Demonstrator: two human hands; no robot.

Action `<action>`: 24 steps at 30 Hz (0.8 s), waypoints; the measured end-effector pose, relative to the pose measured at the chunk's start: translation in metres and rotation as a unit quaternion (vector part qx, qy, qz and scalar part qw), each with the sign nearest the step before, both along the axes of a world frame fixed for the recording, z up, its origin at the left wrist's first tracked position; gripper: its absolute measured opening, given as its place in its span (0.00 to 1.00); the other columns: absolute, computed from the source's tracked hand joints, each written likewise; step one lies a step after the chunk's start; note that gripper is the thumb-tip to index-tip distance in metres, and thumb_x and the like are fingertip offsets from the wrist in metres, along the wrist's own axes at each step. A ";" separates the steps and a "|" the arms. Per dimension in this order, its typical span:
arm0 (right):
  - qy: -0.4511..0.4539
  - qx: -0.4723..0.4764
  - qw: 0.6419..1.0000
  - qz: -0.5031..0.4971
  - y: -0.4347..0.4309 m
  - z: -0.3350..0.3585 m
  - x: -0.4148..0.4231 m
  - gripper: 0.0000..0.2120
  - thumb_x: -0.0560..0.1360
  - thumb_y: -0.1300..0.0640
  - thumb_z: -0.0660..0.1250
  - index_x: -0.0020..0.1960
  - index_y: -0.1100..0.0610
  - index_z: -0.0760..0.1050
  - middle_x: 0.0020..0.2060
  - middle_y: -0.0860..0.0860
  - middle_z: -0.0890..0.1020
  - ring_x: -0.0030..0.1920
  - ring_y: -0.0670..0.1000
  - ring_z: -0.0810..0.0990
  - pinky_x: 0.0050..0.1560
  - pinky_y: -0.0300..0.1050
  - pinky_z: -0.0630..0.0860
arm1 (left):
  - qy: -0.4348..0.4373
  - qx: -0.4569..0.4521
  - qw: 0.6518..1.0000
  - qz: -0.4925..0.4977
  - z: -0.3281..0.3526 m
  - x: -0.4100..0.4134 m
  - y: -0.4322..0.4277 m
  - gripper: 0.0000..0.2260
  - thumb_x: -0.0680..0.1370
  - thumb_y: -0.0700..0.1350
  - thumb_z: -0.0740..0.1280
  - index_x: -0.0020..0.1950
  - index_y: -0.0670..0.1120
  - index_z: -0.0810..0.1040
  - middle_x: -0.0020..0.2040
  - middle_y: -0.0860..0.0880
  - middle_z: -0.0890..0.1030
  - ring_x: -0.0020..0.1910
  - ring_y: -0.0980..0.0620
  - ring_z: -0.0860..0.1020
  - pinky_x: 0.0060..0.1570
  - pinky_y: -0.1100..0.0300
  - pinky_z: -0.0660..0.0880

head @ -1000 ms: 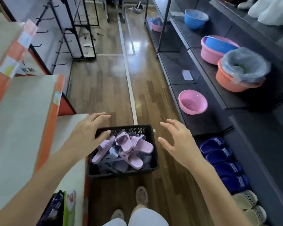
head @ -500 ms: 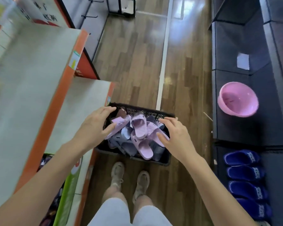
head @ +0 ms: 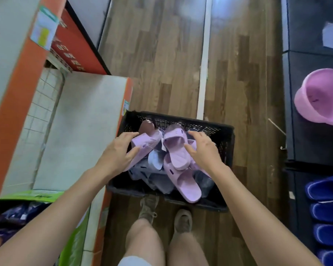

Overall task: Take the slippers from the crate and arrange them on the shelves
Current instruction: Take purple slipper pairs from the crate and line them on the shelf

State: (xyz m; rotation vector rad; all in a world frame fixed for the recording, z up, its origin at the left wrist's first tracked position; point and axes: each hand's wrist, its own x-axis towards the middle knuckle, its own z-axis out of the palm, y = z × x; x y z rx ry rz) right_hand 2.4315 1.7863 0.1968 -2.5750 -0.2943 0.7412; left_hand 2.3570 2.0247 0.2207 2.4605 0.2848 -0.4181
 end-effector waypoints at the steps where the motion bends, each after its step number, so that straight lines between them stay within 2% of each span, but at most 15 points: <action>1: 0.008 -0.007 1.000 -0.005 0.006 -0.020 0.006 0.23 0.78 0.50 0.60 0.70 0.56 0.64 0.64 0.55 0.71 0.64 0.56 0.69 0.63 0.49 0.66 | 0.005 -0.006 1.000 0.009 -0.020 0.004 0.004 0.20 0.78 0.46 0.63 0.69 0.42 0.69 0.66 0.45 0.72 0.64 0.47 0.71 0.61 0.60 0.64; 6: 0.048 -0.070 0.996 -0.031 0.032 -0.109 0.036 0.24 0.79 0.45 0.56 0.69 0.58 0.63 0.65 0.58 0.70 0.65 0.59 0.68 0.60 0.51 0.65 | 0.034 -0.031 0.998 0.030 -0.105 0.023 0.018 0.19 0.79 0.46 0.61 0.70 0.44 0.67 0.68 0.48 0.70 0.65 0.49 0.69 0.57 0.64 0.62; 10: 0.103 -0.088 0.986 -0.095 0.046 -0.163 0.051 0.28 0.78 0.40 0.55 0.67 0.62 0.63 0.63 0.63 0.71 0.64 0.63 0.69 0.59 0.54 0.67 | 0.062 -0.041 0.996 0.040 -0.155 0.030 0.030 0.20 0.79 0.47 0.61 0.71 0.45 0.66 0.69 0.49 0.69 0.67 0.51 0.68 0.60 0.63 0.61; 14: 0.107 -0.099 0.980 -0.139 0.053 -0.189 0.054 0.32 0.76 0.39 0.57 0.67 0.64 0.63 0.64 0.65 0.70 0.65 0.64 0.67 0.60 0.55 0.67 | 0.107 -0.059 0.991 0.056 -0.188 0.038 0.041 0.22 0.79 0.48 0.61 0.72 0.44 0.65 0.71 0.47 0.67 0.68 0.50 0.67 0.63 0.62 0.61; 17: 0.109 -0.077 0.976 -0.172 0.053 -0.197 0.057 0.30 0.75 0.43 0.63 0.65 0.64 0.64 0.63 0.65 0.71 0.64 0.64 0.68 0.58 0.54 0.68 | 0.157 -0.084 0.980 0.084 -0.203 0.042 0.044 0.28 0.78 0.54 0.63 0.73 0.43 0.61 0.72 0.45 0.66 0.69 0.49 0.66 0.65 0.59 0.61; 20: 0.103 -0.053 0.974 -0.192 0.049 -0.195 0.056 0.27 0.73 0.48 0.67 0.63 0.63 0.65 0.61 0.63 0.72 0.61 0.62 0.70 0.56 0.52 0.69 | 0.190 -0.068 0.976 0.087 -0.213 0.044 0.045 0.33 0.75 0.60 0.63 0.74 0.43 0.59 0.72 0.44 0.64 0.71 0.45 0.63 0.67 0.53 0.60; 22: 0.096 -0.028 0.974 -0.202 0.047 -0.188 0.053 0.24 0.71 0.52 0.68 0.61 0.63 0.67 0.59 0.61 0.71 0.56 0.61 0.73 0.51 0.49 0.69 | 0.199 -0.068 0.974 0.090 -0.216 0.046 0.043 0.33 0.75 0.59 0.64 0.74 0.44 0.59 0.73 0.44 0.63 0.71 0.45 0.61 0.67 0.54 0.59; 24: 0.088 0.006 0.974 -0.207 0.043 -0.180 0.050 0.20 0.69 0.54 0.69 0.56 0.61 0.69 0.55 0.60 0.72 0.48 0.58 0.73 0.41 0.45 0.67 | 0.207 -0.093 0.968 0.104 -0.216 0.047 0.043 0.35 0.74 0.61 0.65 0.74 0.45 0.59 0.73 0.46 0.63 0.71 0.46 0.60 0.66 0.55 0.59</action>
